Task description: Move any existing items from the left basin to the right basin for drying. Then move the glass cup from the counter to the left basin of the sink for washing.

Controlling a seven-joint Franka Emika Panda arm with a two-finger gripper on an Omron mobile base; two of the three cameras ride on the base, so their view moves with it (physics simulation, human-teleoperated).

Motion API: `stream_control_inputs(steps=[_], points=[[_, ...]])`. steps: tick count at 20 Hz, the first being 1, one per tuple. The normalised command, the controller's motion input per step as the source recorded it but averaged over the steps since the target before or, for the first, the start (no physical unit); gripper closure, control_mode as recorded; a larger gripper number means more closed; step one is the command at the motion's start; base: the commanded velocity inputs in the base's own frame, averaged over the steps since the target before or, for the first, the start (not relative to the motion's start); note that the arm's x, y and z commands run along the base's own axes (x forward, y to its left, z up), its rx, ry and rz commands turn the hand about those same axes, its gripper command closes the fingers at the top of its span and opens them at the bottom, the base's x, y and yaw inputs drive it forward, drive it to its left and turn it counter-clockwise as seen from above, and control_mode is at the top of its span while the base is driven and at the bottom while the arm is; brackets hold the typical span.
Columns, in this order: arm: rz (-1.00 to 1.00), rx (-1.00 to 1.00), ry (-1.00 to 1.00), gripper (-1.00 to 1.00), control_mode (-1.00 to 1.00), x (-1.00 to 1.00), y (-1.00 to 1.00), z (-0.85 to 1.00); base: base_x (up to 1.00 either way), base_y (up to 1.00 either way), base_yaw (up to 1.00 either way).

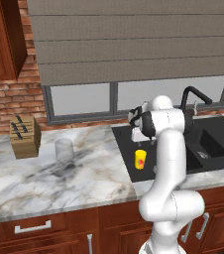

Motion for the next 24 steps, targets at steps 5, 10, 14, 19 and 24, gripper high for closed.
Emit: stream_control_inputs(steps=[5, 10, 14, 19, 24], points=[[0.0, 0.0, 0.06, -1.0, -1.0, 0.0, 0.0, -0.16, 0.0, 0.0, 0.0], [0.0, 0.0, 0.07, -1.0, -1.0, 0.0, 0.0, -0.16, 0.0, 0.0, 0.0], [0.0, 0.0, 0.05, -1.0, -1.0, 0.0, 0.0, -0.15, 0.0, 0.0, 0.0], [0.0, 0.0, 0.03, -1.0, -1.0, 0.0, 0.0, -0.11, 0.0, 0.0, 0.0], [0.0, 0.0, 0.01, -1.0, -1.0, 0.0, 0.0, -0.1, 0.0, 0.0, 0.0]])
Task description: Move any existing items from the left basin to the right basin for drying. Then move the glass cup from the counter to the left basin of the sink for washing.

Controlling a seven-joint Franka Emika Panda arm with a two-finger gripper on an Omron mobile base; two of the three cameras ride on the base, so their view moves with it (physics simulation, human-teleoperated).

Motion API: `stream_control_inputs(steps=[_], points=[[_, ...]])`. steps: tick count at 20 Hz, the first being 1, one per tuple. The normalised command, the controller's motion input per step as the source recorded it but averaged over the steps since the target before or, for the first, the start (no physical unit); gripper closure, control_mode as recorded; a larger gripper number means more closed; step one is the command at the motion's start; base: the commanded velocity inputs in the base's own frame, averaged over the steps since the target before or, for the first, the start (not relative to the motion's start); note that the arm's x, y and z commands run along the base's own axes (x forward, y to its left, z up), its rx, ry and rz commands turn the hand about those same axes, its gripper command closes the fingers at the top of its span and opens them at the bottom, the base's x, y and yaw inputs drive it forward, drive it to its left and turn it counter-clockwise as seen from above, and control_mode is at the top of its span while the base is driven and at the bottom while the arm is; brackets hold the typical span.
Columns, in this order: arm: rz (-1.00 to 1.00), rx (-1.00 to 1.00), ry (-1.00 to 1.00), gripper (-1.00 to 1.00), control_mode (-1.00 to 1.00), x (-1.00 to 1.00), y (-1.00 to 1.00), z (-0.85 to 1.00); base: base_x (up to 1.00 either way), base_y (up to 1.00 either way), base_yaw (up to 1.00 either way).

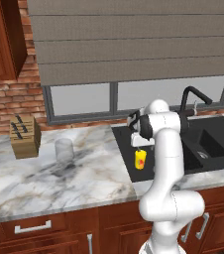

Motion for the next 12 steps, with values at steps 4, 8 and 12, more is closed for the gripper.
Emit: stream_control_inputs(steps=[4, 8, 12], points=[[0.0, 0.0, 0.0, -1.0, -1.0, 0.0, 0.0, -0.12, 0.0, 0.0, 0.0], [0.0, 0.0, 0.0, -1.0, -1.0, 0.0, 0.0, -0.18, 0.0, 0.0, 0.0], [0.0, 0.0, 0.0, -1.0, -1.0, 0.0, 0.0, -0.17, 0.0, 0.0, 0.0]])
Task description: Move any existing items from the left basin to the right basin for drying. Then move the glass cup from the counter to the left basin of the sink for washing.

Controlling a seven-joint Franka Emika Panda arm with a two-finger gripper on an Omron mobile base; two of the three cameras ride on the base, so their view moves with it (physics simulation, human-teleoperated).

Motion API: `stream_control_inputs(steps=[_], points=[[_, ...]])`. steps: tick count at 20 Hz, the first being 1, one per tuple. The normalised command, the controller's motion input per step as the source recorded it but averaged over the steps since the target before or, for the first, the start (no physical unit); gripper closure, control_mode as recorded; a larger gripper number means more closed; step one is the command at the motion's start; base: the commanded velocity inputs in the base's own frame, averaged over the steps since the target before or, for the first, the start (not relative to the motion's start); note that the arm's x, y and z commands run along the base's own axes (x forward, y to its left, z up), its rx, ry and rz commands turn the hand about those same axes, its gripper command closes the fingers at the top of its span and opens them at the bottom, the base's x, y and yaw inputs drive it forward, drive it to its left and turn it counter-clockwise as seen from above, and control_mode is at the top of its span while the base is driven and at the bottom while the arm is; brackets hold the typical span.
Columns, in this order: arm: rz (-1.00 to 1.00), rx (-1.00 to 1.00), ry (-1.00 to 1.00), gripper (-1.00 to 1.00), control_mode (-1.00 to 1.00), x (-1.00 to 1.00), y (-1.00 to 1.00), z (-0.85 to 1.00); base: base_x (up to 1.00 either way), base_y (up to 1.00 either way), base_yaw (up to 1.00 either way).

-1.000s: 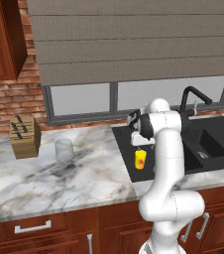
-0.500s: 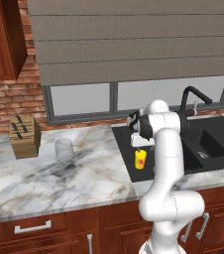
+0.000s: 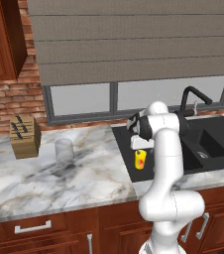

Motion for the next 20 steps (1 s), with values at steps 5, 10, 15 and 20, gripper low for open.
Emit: stream_control_inputs(steps=[5, 10, 15, 20], points=[[0.0, 0.01, 0.0, -1.0, -1.0, 0.01, 0.0, -0.14, 0.0, 0.0, 0.0], [0.0, 0.01, 0.0, -1.0, -1.0, 0.0, 0.0, -0.13, 0.0, 0.0, 0.0], [0.0, 0.0, 0.0, -1.0, -1.0, 0.0, 0.0, -0.16, 0.0, 0.0, 0.0], [0.0, 0.0, 0.0, 1.0, -1.0, 0.0, 0.0, -0.19, 0.0, 0.0, 0.0]])
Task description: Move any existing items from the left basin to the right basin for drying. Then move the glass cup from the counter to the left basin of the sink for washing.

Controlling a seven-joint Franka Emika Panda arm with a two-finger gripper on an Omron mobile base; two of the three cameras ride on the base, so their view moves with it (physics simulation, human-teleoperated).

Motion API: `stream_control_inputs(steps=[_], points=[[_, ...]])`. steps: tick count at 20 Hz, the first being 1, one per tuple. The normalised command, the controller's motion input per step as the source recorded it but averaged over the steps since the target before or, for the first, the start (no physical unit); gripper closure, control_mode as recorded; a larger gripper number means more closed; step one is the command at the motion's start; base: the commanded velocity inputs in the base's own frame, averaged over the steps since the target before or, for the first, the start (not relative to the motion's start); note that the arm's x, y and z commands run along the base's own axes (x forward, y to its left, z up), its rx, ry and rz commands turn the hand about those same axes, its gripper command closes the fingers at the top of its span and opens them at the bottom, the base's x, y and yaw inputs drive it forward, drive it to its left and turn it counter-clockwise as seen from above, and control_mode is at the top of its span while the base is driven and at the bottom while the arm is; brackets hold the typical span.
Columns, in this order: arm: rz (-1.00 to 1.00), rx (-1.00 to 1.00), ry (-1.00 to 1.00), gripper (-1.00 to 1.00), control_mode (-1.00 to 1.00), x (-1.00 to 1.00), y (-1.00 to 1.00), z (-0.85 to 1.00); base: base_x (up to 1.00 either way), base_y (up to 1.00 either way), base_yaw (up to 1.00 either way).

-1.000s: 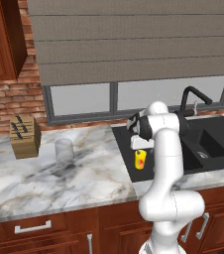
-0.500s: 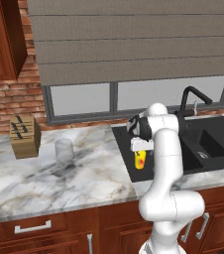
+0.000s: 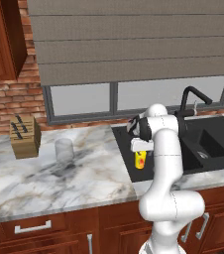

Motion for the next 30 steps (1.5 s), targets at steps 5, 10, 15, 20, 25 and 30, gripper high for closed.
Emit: stream_control_inputs(steps=[5, 10, 15, 20, 25, 30], points=[[0.0, 0.0, 0.0, 1.0, -1.0, 0.0, 0.0, -0.02, 0.0, 0.0, 0.0], [0.0, 0.02, -0.01, 1.0, -1.0, -0.06, 0.0, 0.0, 0.0, 0.0, 0.0], [-0.01, 0.01, -0.08, 1.0, -1.0, -0.36, -0.01, 0.03, 0.0, 0.0, 0.0], [-0.05, 0.0, -0.09, 1.0, -1.0, -0.53, -0.07, 0.3, 0.0, 0.0, 0.0], [-0.06, 0.0, -0.04, 1.0, -1.0, -0.45, -0.12, 0.46, 0.0, 0.0, 0.0], [-0.09, 0.0, 0.0, 1.0, -1.0, -0.31, -0.18, 0.5, 0.0, 0.0, 0.0]])
